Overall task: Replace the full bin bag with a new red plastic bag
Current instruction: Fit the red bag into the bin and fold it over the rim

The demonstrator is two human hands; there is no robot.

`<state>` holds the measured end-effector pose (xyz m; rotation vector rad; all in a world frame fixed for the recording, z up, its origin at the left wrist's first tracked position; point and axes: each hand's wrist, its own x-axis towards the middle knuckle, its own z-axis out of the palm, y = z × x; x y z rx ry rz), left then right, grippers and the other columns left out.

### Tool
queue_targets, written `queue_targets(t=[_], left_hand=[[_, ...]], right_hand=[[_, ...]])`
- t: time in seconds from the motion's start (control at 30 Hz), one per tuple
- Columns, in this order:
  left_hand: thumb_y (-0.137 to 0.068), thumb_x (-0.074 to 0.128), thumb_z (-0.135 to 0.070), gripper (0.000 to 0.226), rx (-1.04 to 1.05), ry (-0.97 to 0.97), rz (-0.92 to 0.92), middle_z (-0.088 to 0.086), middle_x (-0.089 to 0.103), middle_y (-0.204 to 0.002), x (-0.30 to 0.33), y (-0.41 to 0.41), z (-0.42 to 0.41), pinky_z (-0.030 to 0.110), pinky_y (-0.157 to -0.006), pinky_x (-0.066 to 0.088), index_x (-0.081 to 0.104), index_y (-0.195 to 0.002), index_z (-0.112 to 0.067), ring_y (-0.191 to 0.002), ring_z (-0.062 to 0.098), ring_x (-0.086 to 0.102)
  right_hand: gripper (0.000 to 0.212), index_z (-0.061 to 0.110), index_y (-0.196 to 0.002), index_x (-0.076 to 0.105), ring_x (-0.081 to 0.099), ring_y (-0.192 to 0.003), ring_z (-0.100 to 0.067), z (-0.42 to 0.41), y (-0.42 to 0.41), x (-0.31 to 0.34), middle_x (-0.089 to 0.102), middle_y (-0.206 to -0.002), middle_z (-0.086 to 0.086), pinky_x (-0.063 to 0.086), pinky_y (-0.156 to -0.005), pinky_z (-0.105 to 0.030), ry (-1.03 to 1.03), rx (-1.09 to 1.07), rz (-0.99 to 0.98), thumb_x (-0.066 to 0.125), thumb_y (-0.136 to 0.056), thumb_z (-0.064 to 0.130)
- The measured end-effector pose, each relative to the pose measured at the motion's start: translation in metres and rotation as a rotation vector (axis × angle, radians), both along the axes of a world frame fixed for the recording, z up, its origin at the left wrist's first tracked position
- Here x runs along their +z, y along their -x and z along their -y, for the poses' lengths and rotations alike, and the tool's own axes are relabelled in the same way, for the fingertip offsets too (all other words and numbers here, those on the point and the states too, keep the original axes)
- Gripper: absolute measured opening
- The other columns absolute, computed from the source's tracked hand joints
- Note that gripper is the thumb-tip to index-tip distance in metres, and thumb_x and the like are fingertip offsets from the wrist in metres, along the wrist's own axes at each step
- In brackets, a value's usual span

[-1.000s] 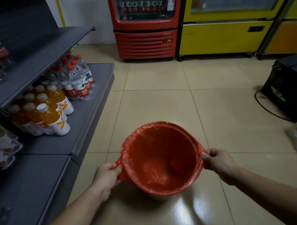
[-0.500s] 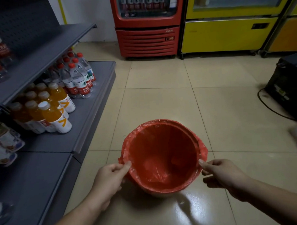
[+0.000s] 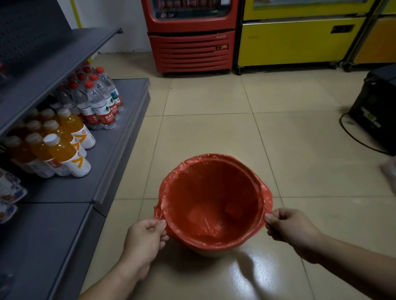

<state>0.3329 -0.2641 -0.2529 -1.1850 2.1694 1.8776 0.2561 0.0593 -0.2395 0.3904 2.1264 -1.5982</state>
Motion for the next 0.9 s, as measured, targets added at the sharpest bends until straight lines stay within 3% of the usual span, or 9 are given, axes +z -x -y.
queue_targets(t=[0.2,0.4,0.47,0.63,0.77,0.9], left_hand=[[-0.098,0.059,-0.018,0.015,-0.044,0.003,0.030,0.013,0.071,-0.086,0.000,-0.001,0.000,0.031,-0.061,0.054,0.070,-0.096,-0.009,-0.076,0.024,0.068],[-0.094,0.064,-0.037,0.022,-0.164,-0.167,0.144,0.003,0.071,-0.109,0.000,-0.007,-0.002,0.041,-0.070,0.062,0.070,-0.105,-0.019,-0.093,0.027,0.071],[-0.093,0.067,-0.035,0.022,-0.129,-0.190,0.115,0.004,0.074,-0.105,-0.002,-0.007,-0.006,0.040,-0.068,0.062,0.072,-0.102,-0.015,-0.090,0.026,0.071],[-0.086,0.076,-0.021,0.018,-0.035,-0.200,0.045,0.009,0.074,-0.071,-0.008,-0.007,0.000,0.028,-0.053,0.056,0.075,-0.087,-0.003,-0.060,0.015,0.070],[-0.092,0.069,-0.016,0.014,-0.053,-0.273,0.043,0.004,0.068,-0.063,-0.018,-0.009,0.001,0.028,-0.055,0.055,0.071,-0.084,-0.005,-0.057,0.014,0.065],[-0.093,0.068,-0.018,0.015,-0.085,-0.310,0.076,0.003,0.067,-0.063,-0.019,-0.010,0.003,0.028,-0.053,0.055,0.069,-0.086,-0.005,-0.057,0.014,0.063]], right_hand=[[0.026,0.001,-0.073,0.060,0.058,-0.058,-0.019,0.006,-0.002,0.005,0.060,-0.065,-0.011,0.052,-0.064,-0.035,0.023,-0.010,0.024,0.061,-0.095,0.014],[0.040,-0.003,-0.096,0.070,0.067,-0.063,-0.022,0.009,-0.019,0.013,0.069,-0.080,-0.012,0.058,-0.060,-0.031,0.103,0.103,0.241,0.068,-0.089,0.037],[0.036,-0.005,-0.092,0.067,0.063,-0.060,-0.019,0.015,-0.022,0.010,0.067,-0.077,-0.012,0.055,-0.059,-0.029,0.134,0.118,0.209,0.068,-0.090,0.030],[0.026,0.006,-0.074,0.058,0.052,-0.053,-0.014,0.016,-0.022,0.005,0.061,-0.065,-0.009,0.044,-0.051,-0.024,0.166,0.115,0.112,0.066,-0.092,0.023],[0.023,0.008,-0.075,0.060,0.049,-0.054,-0.011,0.015,-0.021,0.001,0.062,-0.065,-0.004,0.040,-0.054,-0.023,0.136,0.145,0.067,0.060,-0.096,0.018],[0.022,0.009,-0.070,0.061,0.048,-0.053,-0.012,0.009,-0.018,-0.001,0.061,-0.067,-0.006,0.039,-0.054,-0.025,0.086,0.161,0.147,0.060,-0.092,0.012]])
